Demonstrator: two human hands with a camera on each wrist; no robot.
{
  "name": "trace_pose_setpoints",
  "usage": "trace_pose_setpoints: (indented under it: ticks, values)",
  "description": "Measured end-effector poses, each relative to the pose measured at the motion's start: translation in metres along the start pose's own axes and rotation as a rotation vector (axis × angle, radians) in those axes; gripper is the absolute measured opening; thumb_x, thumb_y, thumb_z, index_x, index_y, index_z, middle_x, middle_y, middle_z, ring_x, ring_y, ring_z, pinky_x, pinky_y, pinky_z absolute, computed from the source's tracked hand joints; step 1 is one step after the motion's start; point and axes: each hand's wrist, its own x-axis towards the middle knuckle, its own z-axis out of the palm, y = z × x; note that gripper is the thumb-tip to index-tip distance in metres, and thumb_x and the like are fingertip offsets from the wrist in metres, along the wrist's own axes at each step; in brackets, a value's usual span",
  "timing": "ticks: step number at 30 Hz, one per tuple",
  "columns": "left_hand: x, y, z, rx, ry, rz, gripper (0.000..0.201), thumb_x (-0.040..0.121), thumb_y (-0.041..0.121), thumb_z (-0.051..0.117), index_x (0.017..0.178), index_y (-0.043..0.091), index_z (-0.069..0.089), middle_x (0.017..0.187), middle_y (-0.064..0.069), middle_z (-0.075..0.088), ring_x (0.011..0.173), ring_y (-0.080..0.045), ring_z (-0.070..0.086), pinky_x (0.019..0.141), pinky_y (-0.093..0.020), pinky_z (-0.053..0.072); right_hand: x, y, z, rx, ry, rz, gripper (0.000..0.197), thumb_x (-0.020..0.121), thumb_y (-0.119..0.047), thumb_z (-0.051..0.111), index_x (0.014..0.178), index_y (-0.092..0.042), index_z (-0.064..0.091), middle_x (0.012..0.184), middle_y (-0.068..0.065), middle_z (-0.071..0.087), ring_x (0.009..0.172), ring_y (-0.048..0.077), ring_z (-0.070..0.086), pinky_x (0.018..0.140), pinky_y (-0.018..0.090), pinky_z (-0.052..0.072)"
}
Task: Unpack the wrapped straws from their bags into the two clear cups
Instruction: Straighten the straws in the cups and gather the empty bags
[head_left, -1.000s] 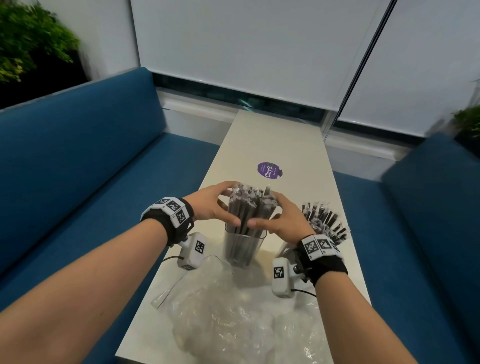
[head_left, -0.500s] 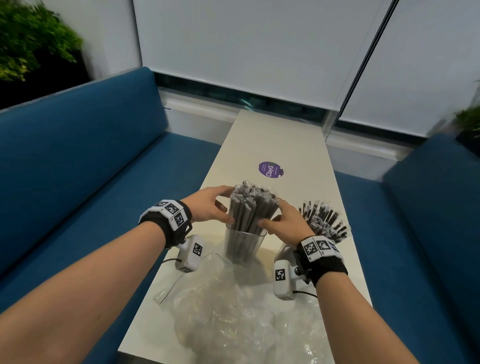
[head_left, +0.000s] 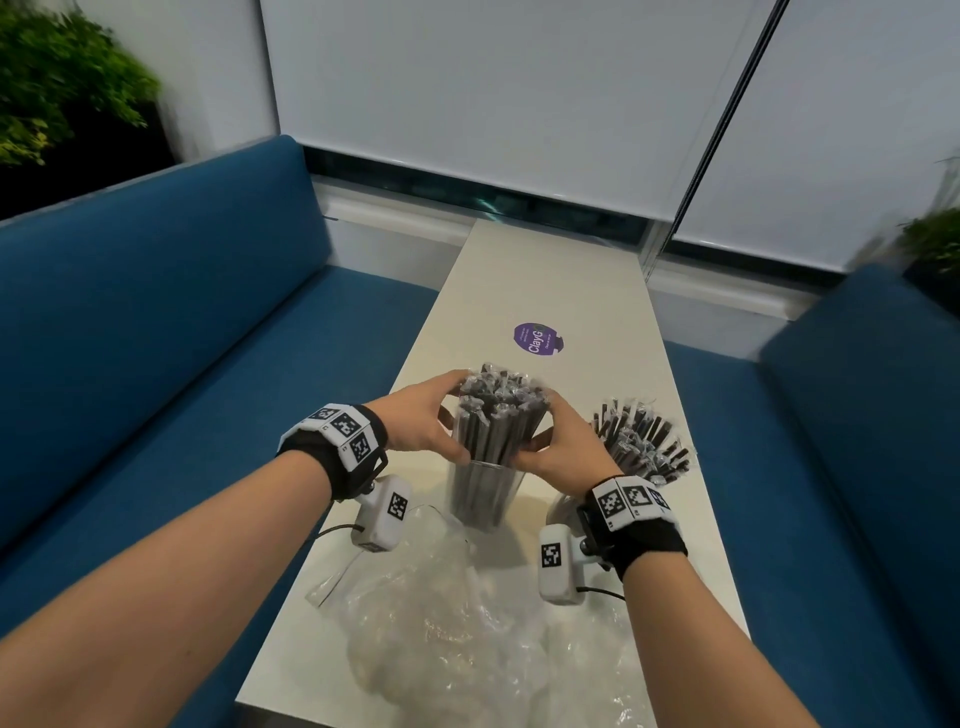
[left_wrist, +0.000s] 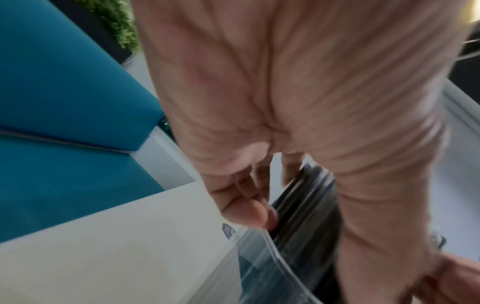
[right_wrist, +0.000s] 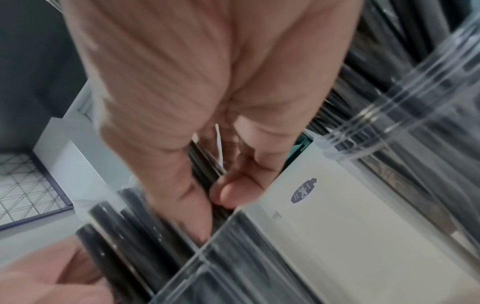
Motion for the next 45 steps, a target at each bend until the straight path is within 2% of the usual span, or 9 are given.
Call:
trace_pose_setpoints:
  ticks: [4,8,14,19,26,29,33,38,45]
  values:
    - [0.005,0.006,0.008,-0.06,0.106,0.056,0.088,0.072,0.033,0.091,0.146,0.028,0.043,0.131,0.006,0.062,0.102,-0.018,0.068,0.092,-0.034,0.055,-0.005,-0.013,-0.004,0.041,-0.069,-0.035,0.09,0.072,-0.014,0.094,0.136,-0.042,0.038,0.119,-0.016,0.059,0.087,0.011,0.069,0.072,0.013,0.052]
    - [0.009,0.014,0.012,-0.044,0.265,0.029,0.064,0.08,0.043,0.083,0.135,0.024,0.057,0.119,0.004,0.064,0.095,-0.016,0.065,0.091,-0.035,0.055,0.001,-0.015,-0.004,-0.007,0.119,0.012,0.077,0.083,-0.032,0.086,0.15,-0.027,0.046,0.123,-0.007,0.063,0.089,0.013,0.063,0.085,0.025,0.045]
    - [0.002,0.009,0.013,-0.119,0.135,-0.021,0.104,0.067,0.033,0.095,0.153,0.028,0.037,0.137,0.003,0.056,0.099,-0.014,0.067,0.082,-0.028,0.054,-0.009,-0.008,0.0,-0.008,0.077,0.019,0.071,0.076,-0.017,0.09,0.134,-0.032,0.053,0.131,-0.002,0.067,0.071,0.004,0.067,0.062,0.012,0.048]
    - [-0.028,0.0,0.006,-0.138,0.126,-0.041,0.126,0.061,0.036,0.097,0.159,0.037,0.018,0.14,0.012,0.043,0.111,-0.01,0.063,0.087,-0.032,0.059,-0.051,-0.012,-0.001,0.053,0.089,0.092,0.098,0.089,-0.02,0.081,0.165,-0.024,0.02,0.167,-0.008,0.032,0.103,0.007,0.071,0.091,0.022,0.053]
    - [-0.104,-0.032,0.023,0.135,0.143,-0.154,0.075,0.074,0.069,0.074,0.139,0.042,0.048,0.139,0.01,0.051,0.119,-0.012,0.057,0.092,-0.028,0.047,-0.187,0.023,-0.001,-0.103,0.278,-0.072,0.031,0.09,-0.025,0.078,0.119,-0.032,0.073,0.114,-0.019,0.073,0.101,0.007,0.071,0.091,0.034,0.06]
    - [-0.127,-0.039,0.06,0.146,0.071,-0.195,0.097,0.069,0.079,0.071,0.151,0.045,0.032,0.153,0.008,0.036,0.133,-0.016,0.048,0.105,-0.032,0.041,-0.23,0.079,0.009,-0.473,0.153,0.359,0.066,0.085,-0.059,0.074,0.145,-0.043,0.05,0.161,-0.006,0.039,0.149,0.028,0.037,0.116,0.054,0.036]
    - [-0.128,-0.055,0.125,0.341,-0.162,-0.271,0.129,0.055,0.09,0.067,0.157,0.05,0.0,0.169,0.0,0.008,0.143,-0.029,0.042,0.115,-0.046,0.039,-0.253,0.135,0.032,-0.486,-0.043,0.584,0.097,0.084,-0.067,0.069,0.162,-0.042,0.016,0.174,0.002,-0.002,0.158,0.036,0.006,0.122,0.056,0.028]
    - [-0.129,-0.065,0.173,0.643,-0.157,-0.26,0.092,0.089,0.052,0.06,0.16,0.041,0.001,0.154,-0.005,0.035,0.131,-0.034,0.043,0.101,-0.049,0.05,-0.264,0.146,0.039,-0.472,0.054,0.499,0.054,0.103,-0.029,0.056,0.155,-0.026,0.041,0.162,0.005,0.039,0.138,0.028,0.043,0.115,0.036,0.034]
    - [-0.154,-0.01,0.19,0.048,0.0,-0.122,0.078,0.097,0.012,0.058,0.157,0.045,0.021,0.149,-0.005,0.05,0.133,-0.023,0.051,0.108,-0.031,0.037,-0.266,0.093,0.04,0.027,0.316,0.195,0.043,0.1,-0.016,0.066,0.138,-0.017,0.044,0.128,-0.003,0.054,0.106,0.012,0.055,0.092,0.018,0.04]
